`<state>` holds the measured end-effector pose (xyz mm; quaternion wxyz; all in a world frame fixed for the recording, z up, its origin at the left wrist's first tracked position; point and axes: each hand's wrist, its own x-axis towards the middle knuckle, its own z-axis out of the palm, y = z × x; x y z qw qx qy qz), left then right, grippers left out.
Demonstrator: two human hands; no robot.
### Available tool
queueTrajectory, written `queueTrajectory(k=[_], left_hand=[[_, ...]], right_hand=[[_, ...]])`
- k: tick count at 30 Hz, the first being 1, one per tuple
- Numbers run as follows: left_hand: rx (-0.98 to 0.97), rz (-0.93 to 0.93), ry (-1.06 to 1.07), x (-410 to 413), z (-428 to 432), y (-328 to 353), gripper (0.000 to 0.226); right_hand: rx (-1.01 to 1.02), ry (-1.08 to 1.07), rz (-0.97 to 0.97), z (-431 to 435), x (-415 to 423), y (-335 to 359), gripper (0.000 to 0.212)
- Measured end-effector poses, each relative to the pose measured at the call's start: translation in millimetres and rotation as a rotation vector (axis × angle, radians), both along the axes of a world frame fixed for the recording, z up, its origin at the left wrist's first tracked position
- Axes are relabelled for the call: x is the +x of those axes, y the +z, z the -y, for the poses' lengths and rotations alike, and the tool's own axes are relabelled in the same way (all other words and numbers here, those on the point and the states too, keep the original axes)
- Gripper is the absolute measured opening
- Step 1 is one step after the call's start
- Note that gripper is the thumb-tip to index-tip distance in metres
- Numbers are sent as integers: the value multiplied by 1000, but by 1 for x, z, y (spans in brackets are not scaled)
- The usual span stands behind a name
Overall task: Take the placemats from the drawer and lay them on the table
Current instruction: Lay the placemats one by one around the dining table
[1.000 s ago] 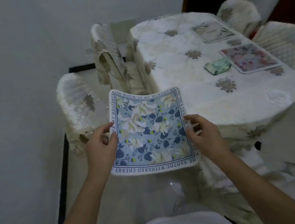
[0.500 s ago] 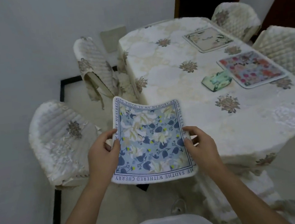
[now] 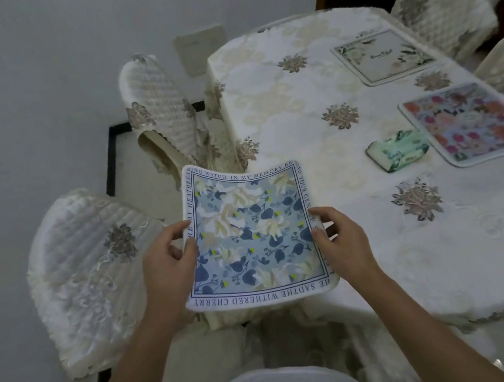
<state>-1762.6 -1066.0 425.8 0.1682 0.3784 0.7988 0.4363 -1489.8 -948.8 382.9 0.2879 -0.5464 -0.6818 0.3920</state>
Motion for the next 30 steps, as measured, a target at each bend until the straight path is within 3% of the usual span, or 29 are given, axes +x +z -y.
queueTrajectory(k=[10, 17, 22, 30], left_hand=[[-89, 114, -189, -14, -114, -74, 31], [-75, 80, -309, -31, -195, -111, 26], [-252, 88, -323, -44, -206, -156, 26], [-312, 153, -261, -37, -201, -166, 26]], right_hand=[[-88, -135, 263, -68, 20, -44, 33], [-71, -231, 383, -120, 0, -75, 37], [-223, -271, 450, -136, -9, -102, 37], [-214, -275, 426, -146, -3, -111, 34]])
